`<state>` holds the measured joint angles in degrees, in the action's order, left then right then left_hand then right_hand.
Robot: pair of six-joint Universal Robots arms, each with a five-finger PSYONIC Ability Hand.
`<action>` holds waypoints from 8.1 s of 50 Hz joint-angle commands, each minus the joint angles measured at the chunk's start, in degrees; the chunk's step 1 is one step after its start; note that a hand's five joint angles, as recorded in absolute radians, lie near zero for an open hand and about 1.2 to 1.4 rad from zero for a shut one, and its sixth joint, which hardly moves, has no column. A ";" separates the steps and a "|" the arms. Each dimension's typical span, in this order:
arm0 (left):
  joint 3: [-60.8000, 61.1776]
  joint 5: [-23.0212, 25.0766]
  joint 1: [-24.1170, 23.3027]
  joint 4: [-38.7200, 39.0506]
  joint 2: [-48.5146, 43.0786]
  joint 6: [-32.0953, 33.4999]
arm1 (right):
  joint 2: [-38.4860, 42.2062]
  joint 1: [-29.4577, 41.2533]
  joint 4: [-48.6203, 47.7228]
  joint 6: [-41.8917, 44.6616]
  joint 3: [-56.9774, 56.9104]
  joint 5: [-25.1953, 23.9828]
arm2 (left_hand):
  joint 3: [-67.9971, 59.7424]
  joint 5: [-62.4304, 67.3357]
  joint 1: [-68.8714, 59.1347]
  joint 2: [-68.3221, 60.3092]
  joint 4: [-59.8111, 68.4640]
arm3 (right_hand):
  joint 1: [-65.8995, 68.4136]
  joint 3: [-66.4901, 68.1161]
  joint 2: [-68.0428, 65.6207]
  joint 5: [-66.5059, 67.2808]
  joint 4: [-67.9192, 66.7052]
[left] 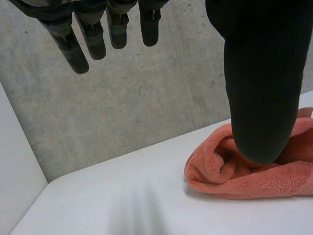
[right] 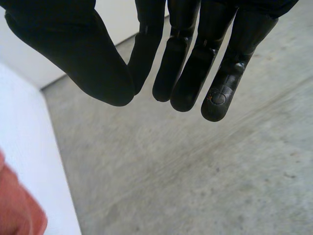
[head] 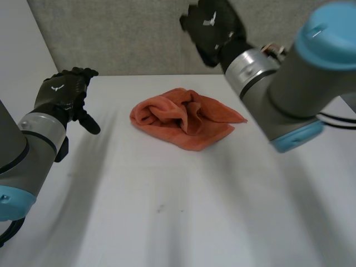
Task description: Fold the laundry
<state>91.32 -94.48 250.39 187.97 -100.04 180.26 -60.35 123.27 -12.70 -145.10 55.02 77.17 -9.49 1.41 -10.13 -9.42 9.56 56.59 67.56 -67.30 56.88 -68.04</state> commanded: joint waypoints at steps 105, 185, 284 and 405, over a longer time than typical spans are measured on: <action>-15.29 24.20 -8.61 6.80 -26.70 -0.44 | -43.36 -4.17 13.58 -4.76 29.71 -2.38 | -70.43 68.51 -69.79 -70.50 70.36 | 23.41 12.44 -12.70 13.12 -11.96; 6.15 14.68 -1.84 -8.41 -14.66 -2.11 | -13.30 -18.41 -1.89 -3.88 47.29 6.85 | -32.51 30.59 -31.88 -32.59 32.45 | 23.41 12.44 -12.70 13.12 -11.96; 13.27 10.90 10.38 6.45 -9.21 12.30 | -20.77 -20.68 -4.70 -8.63 48.34 5.45 | -63.03 61.11 -62.40 -63.11 62.97 | 23.41 12.44 -12.70 13.12 -11.96; 22.41 18.19 14.42 10.31 -10.61 23.99 | -19.37 -30.98 -3.56 -6.25 51.07 1.93 | -19.73 17.81 -19.09 -19.80 19.66 | 23.41 12.44 -12.70 13.12 -11.96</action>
<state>114.54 -75.75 264.85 197.48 -109.89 203.45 -80.00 92.20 -16.22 -151.37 106.09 79.10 -25.26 15.42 -25.43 -25.30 25.30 55.88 67.93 -67.42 57.11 -68.36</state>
